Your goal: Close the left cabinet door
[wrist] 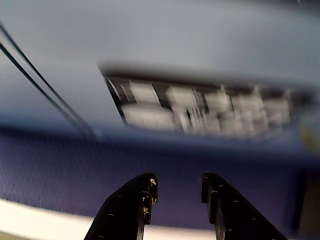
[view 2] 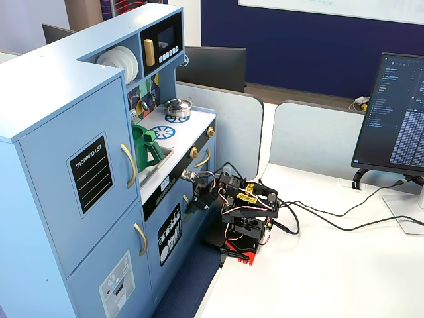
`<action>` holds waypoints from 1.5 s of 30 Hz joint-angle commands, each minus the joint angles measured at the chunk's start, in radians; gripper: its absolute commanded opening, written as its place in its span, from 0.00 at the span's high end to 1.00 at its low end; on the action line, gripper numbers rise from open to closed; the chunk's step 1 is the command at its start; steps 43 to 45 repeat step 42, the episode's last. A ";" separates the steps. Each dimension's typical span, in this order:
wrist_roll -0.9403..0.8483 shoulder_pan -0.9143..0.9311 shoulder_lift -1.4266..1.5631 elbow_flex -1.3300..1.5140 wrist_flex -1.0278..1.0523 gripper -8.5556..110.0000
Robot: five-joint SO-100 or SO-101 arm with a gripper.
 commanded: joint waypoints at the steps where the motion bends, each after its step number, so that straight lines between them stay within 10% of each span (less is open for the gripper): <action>1: 0.055 0.080 0.074 0.058 0.133 0.93; 15: 0.206 0.051 0.117 0.181 0.472 0.93; 45: 0.140 0.055 0.117 0.183 0.483 0.92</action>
